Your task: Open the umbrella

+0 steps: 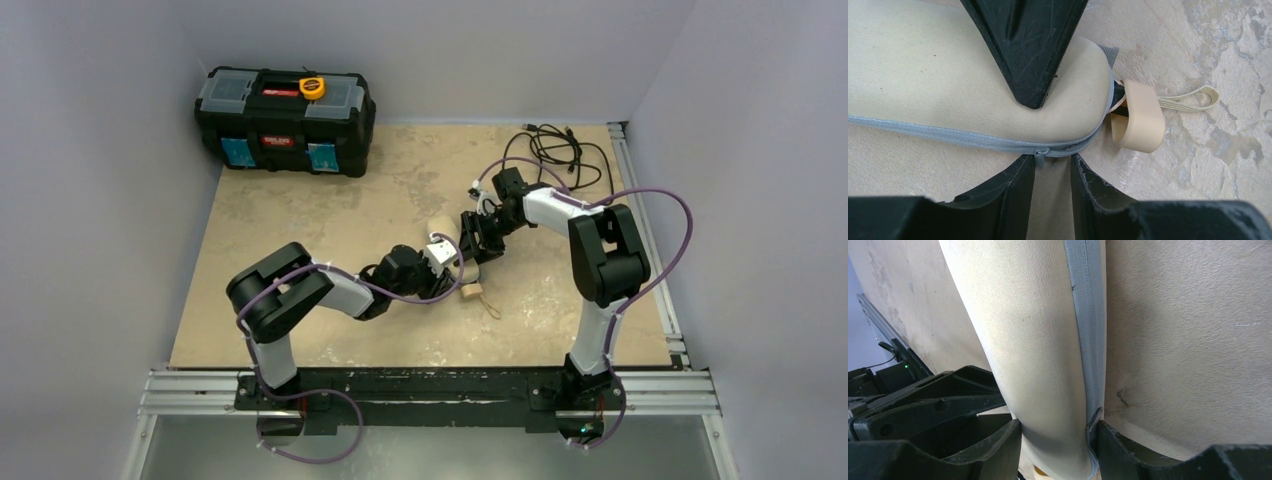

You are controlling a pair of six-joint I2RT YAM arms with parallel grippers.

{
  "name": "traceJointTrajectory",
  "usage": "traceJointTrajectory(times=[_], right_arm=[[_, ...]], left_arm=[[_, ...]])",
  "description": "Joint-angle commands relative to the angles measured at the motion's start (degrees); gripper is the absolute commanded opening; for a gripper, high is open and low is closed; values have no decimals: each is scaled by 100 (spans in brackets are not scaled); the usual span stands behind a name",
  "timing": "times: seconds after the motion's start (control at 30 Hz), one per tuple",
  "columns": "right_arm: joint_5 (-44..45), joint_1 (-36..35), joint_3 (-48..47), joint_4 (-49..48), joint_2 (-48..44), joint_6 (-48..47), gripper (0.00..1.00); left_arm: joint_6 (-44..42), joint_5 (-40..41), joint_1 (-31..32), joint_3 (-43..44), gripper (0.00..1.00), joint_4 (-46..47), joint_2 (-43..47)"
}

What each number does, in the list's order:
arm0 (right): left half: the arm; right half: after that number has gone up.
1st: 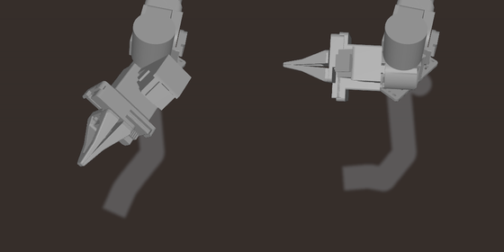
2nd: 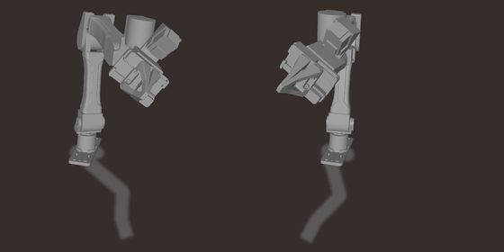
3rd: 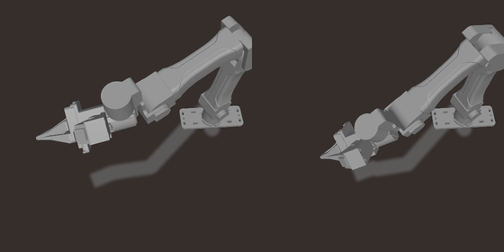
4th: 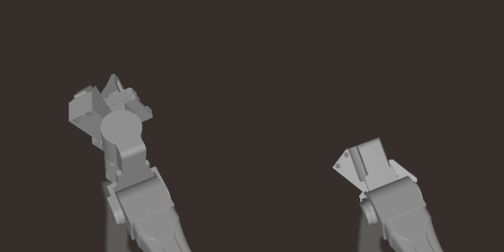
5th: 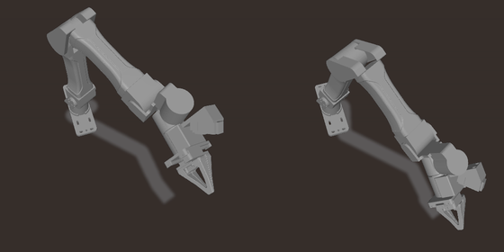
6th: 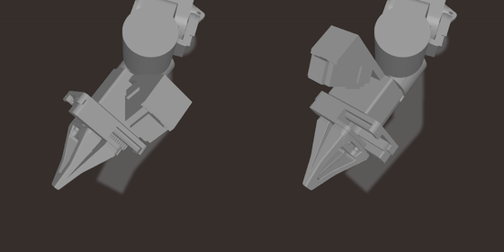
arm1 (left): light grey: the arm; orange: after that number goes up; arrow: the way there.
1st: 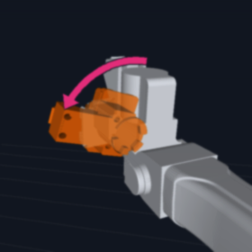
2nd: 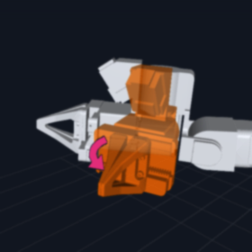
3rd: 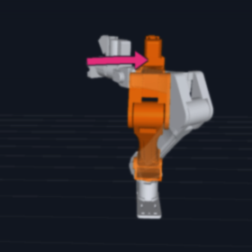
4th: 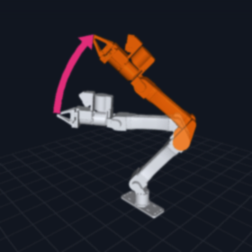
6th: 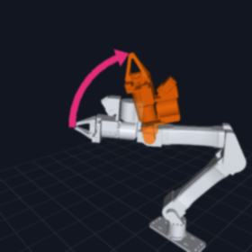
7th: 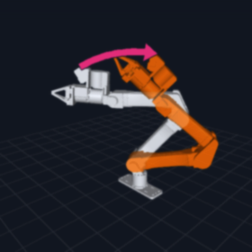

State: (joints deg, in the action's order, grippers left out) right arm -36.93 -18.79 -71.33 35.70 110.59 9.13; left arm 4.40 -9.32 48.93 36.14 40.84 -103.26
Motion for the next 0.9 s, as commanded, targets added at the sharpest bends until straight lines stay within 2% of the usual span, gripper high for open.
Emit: traceJointTrajectory(times=[0.0,0.2,0.43,0.7,0.87], right_arm=[[779,-84,303,154,205,-454,33],[857,-84,304,217,224,-621,26],[907,-88,294,259,275,-724,19],[850,-77,278,315,329,-868,18],[706,-78,210,539,345,-1549,14]], left_arm=[[-33,298,-80,256,27,475,-154],[-150,199,-237,438,0,528,-181],[72,239,-500,297,0,297,78],[-88,395,-832,138,0,114,231],[-135,464,-990,387,0,-247,221]])
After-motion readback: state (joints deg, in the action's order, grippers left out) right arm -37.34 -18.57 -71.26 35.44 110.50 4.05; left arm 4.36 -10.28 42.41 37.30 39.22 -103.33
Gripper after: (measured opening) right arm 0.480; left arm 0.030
